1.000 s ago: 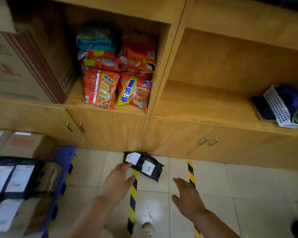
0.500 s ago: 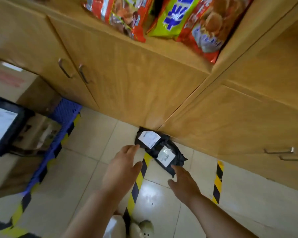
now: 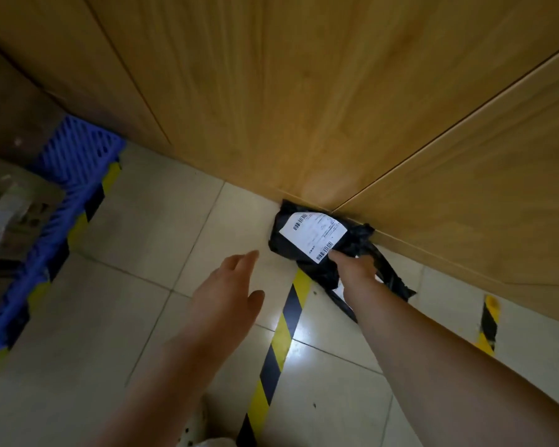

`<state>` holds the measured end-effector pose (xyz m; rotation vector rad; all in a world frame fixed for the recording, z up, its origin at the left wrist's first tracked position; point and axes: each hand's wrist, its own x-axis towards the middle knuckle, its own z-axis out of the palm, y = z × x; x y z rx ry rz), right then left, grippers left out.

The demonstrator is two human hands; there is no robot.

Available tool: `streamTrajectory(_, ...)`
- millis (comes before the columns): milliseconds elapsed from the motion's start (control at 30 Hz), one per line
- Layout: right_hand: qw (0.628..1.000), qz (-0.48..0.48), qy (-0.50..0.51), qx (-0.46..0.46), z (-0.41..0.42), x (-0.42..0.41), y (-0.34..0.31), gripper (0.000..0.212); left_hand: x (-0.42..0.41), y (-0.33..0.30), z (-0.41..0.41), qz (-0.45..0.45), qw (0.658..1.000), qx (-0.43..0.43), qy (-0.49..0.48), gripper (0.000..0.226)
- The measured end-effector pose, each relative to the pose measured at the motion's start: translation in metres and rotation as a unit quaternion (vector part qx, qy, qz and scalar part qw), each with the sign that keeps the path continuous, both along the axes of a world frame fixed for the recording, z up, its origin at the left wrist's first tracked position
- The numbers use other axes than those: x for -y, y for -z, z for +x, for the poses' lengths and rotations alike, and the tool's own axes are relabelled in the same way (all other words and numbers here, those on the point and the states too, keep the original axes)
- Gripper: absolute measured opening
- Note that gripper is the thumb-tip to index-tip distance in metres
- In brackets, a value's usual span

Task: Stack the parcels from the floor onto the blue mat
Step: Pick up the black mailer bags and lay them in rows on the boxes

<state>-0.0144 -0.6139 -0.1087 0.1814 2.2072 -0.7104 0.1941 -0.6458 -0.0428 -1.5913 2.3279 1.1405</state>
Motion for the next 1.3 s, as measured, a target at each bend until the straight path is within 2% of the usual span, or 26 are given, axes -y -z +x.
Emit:
streamTrajectory(67, 0.999, 0.019, 0.025, -0.016, 0.003, 0.01, 0.019, 0.082, 0.002, 0.015, 0.006, -0.001, 1.0, 0.002, -0.001, 0.063)
streamTrajectory(200, 0.996, 0.066, -0.03, -0.054, 0.013, 0.017, 0.038, 0.083, 0.002, 0.031, 0.013, 0.002, 1.0, 0.008, 0.006, 0.062)
streamTrajectory(333, 0.988, 0.098, -0.113, -0.049, 0.018, 0.018, 0.038, 0.048, 0.0, 0.034, 0.017, 0.005, 1.0, 0.006, 0.004, 0.061)
streamTrajectory(400, 0.977, 0.111, -0.165, -0.071, 0.02, 0.015, 0.031, 0.041, -0.002, 0.029, 0.016, 0.003, 1.0, 0.001, 0.007, 0.061)
streamTrajectory(467, 0.974, 0.085, -0.191, -0.088, 0.024, 0.012, 0.018, 0.033, -0.003, 0.02, 0.015, 0.001, 1.0, 0.003, 0.008, 0.061)
streamTrajectory(533, 0.976, 0.039, -0.195, -0.092, 0.025, 0.007, 0.003, 0.014, -0.004, 0.005, 0.013, 0.002, 1.0, 0.006, 0.009, 0.061)
streamTrajectory(600, 0.972, 0.006, -0.214, -0.095, 0.026, 0.002, -0.019, 0.033, -0.003, -0.014, 0.012, 0.004, 1.0, 0.01, 0.012, 0.062)
streamTrajectory(633, 0.966, -0.004, -0.236, -0.102, 0.027, 0.001, -0.034, 0.034, -0.002, -0.024, 0.012, 0.004, 1.0, 0.012, 0.015, 0.062)
streamTrajectory(733, 0.947, -0.016, -0.3, -0.114, 0.025, -0.002, -0.084, 0.017, 0.005, -0.063, 0.014, 0.006, 1.0, 0.024, 0.019, 0.062)
streamTrajectory(833, 0.937, -0.021, -0.33, -0.118, 0.025, -0.003, -0.142, 0.033, 0.016, -0.111, 0.02, 0.003, 0.999, 0.034, 0.02, 0.062)
streamTrajectory(1067, 0.892, -0.048, -0.421, -0.155, 0.029, -0.004, -0.298, 0.02, 0.033, -0.25, 0.032, -0.016, 0.999, 0.034, 0.023, 0.065)
streamTrajectory(1200, 0.864, -0.079, -0.467, -0.172, 0.047, -0.008, -0.4, 0.04, 0.029, -0.334, 0.038, 0.001, 1.0, 0.011, 0.013, 0.072)
streamTrajectory(1233, 0.854, -0.086, -0.481, -0.179, 0.053, -0.01, -0.426, 0.039, 0.026, -0.355, 0.04, 0.007, 1.0, 0.003, 0.008, 0.074)
streamTrajectory(1300, 0.828, -0.089, -0.516, -0.199, 0.064, -0.016, -0.474, 0.023, 0.02, -0.393, 0.044, 0.011, 1.0, -0.01, 0.005, 0.077)
